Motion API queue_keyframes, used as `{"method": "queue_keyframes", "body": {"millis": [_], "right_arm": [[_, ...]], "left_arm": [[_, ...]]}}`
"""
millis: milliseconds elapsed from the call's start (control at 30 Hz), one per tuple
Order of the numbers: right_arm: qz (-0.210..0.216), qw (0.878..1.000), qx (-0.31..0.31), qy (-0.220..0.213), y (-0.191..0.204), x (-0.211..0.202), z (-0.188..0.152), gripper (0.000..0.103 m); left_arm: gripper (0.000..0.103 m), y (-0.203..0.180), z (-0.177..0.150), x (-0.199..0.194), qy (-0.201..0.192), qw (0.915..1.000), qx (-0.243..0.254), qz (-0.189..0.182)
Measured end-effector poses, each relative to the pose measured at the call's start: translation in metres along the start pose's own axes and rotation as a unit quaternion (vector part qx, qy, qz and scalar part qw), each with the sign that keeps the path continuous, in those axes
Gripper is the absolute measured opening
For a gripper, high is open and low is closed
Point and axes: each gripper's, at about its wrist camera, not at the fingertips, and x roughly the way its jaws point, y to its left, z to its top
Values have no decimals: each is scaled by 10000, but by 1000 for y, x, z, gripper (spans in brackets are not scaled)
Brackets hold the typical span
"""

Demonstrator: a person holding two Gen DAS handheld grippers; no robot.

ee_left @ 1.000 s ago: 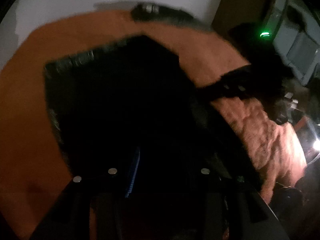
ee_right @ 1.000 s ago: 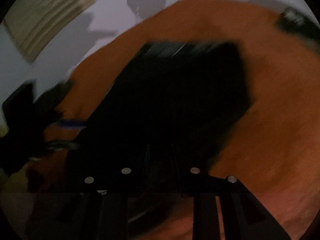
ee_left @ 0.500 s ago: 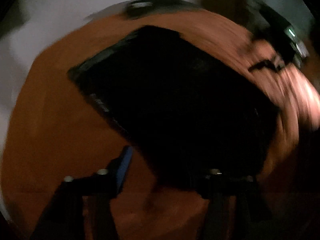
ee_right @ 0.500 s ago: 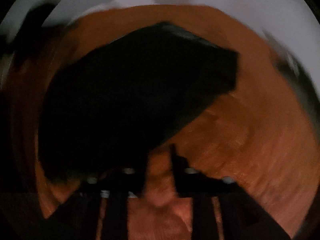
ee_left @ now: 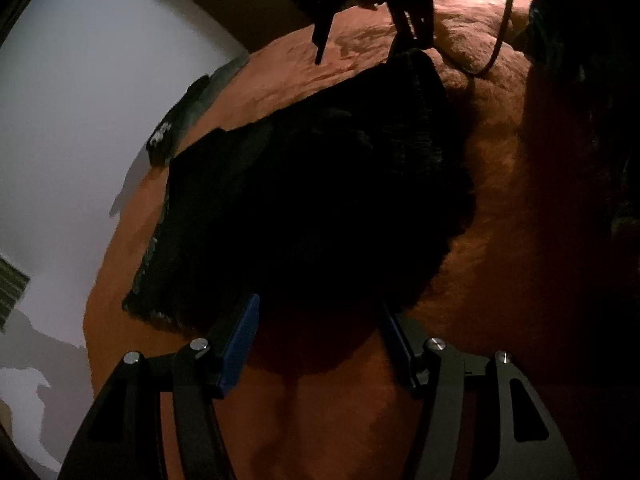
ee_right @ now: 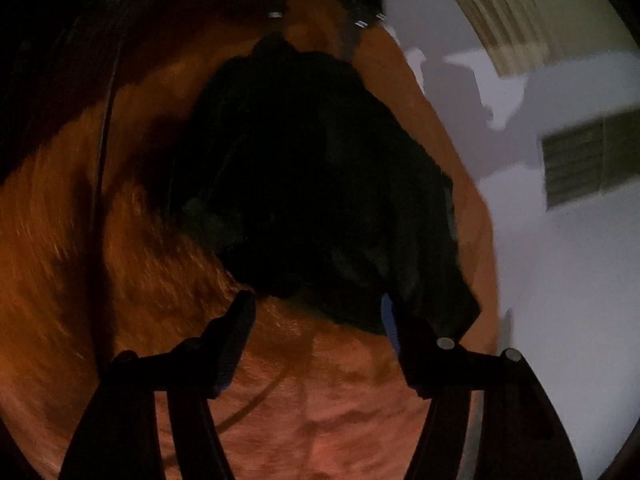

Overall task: Fold clothes
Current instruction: 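Grasp the folded garment with both grippers and lift it off the rug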

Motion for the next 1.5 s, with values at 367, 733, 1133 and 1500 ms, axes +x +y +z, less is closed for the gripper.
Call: {"method": "queue_keyframes", "body": {"millis": [367,733,1133,1500], "right_arm": [[105,9932,-967,-647,23,3,7,42],[257,9971,18,-713,-10,4,28,15],[1060,9324,3358,-811,-153,10,30,13],[1529,8805,4445,-617,-187,10,-6,13]], "left_arm": [[61,12,5,39,-4,10000,28,-85],[61,-1,7,36,-275,9989,252,295],[61,-8,14,33,-474,9965,370,586],[52,13,52,59,-555,9905,-727,1030]]}}
